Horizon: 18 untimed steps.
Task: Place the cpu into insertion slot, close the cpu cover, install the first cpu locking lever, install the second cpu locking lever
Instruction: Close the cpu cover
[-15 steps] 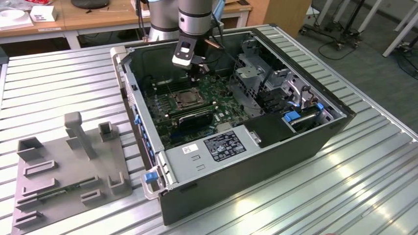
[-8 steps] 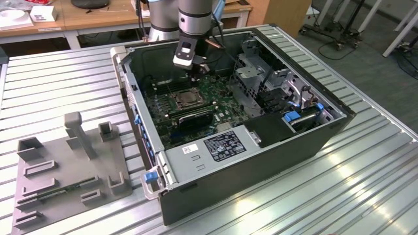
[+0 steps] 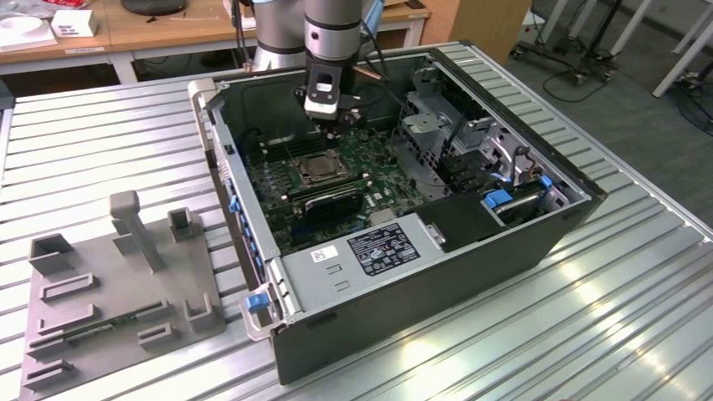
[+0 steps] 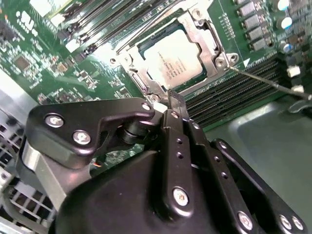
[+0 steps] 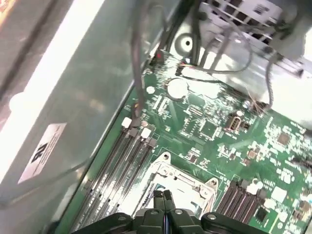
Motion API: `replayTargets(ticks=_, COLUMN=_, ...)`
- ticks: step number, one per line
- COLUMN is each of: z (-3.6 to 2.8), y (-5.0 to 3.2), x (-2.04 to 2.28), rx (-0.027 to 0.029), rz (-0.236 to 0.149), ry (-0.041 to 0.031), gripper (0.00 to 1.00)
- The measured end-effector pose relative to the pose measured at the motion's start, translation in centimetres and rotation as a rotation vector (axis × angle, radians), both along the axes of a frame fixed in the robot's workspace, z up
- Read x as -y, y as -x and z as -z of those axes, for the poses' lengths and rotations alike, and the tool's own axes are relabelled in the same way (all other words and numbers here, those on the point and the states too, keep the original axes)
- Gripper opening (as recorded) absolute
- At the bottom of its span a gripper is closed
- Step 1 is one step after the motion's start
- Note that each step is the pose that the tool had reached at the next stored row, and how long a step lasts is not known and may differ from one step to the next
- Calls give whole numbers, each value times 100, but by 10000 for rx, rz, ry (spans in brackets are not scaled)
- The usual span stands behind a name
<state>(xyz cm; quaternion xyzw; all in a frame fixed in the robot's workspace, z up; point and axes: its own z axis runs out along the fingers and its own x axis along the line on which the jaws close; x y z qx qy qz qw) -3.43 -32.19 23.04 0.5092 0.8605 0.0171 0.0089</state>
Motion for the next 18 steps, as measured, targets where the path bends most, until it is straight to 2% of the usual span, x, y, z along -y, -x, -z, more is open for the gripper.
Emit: replayTargets(ticks=18, z=10, y=0, x=0, rx=0, rz=-3280, ry=0, gripper=11)
